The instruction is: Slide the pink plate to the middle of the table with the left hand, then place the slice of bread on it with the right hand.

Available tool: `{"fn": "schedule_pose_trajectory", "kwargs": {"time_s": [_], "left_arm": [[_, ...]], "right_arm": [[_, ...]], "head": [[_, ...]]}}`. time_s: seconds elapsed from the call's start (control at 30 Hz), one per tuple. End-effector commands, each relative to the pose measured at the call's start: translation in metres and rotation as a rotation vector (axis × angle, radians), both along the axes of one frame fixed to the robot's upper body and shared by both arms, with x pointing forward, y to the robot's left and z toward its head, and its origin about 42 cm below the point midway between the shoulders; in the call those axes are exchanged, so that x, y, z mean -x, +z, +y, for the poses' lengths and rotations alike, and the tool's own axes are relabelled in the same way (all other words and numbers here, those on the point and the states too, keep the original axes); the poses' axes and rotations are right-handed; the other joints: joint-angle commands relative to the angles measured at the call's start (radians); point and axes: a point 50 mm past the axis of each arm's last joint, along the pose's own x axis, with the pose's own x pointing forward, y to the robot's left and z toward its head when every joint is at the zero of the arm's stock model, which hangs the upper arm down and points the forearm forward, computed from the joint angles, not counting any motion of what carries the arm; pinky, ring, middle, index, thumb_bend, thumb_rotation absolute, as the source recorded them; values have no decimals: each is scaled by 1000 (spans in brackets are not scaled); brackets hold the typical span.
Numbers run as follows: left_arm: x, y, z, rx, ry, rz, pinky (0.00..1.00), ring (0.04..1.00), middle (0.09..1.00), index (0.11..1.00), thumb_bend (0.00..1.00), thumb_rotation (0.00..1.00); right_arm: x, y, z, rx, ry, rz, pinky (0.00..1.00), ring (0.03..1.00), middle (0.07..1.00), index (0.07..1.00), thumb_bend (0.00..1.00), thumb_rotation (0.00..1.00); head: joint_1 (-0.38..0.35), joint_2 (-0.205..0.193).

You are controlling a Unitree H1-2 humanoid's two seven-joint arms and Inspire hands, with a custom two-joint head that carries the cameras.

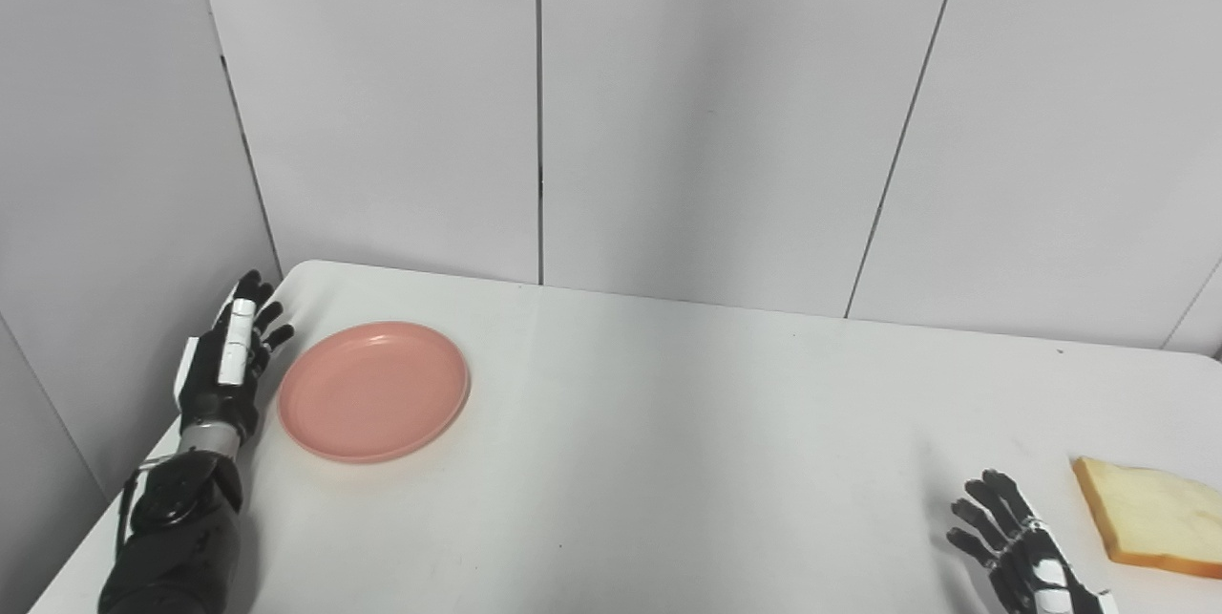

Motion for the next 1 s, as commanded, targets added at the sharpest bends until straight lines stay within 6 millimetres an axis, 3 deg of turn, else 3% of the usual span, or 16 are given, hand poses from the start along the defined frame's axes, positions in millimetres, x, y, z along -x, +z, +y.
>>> {"fn": "schedule_pose_trajectory", "kwargs": {"time_s": [0.0,0.3,0.5,0.97], "left_arm": [[-23,42,-1,-38,-17,-131,856,932,946,894,883,831],[-25,30,-11,20,-60,-118,854,939,951,928,955,773],[-26,24,-17,22,-88,-92,836,920,931,887,996,768],[-30,11,-46,66,-179,-70,873,961,970,942,858,755]], "right_arm": [[16,-51,3,-44,-28,171,813,852,880,882,780,1000],[15,-51,4,-42,-28,170,796,837,865,870,797,1000],[15,-51,6,-50,-29,172,792,836,866,870,797,1000],[16,-48,8,-50,-30,171,783,829,862,867,799,1000]], "head": [[1,1],[-3,0],[-9,5],[-19,17]]}}
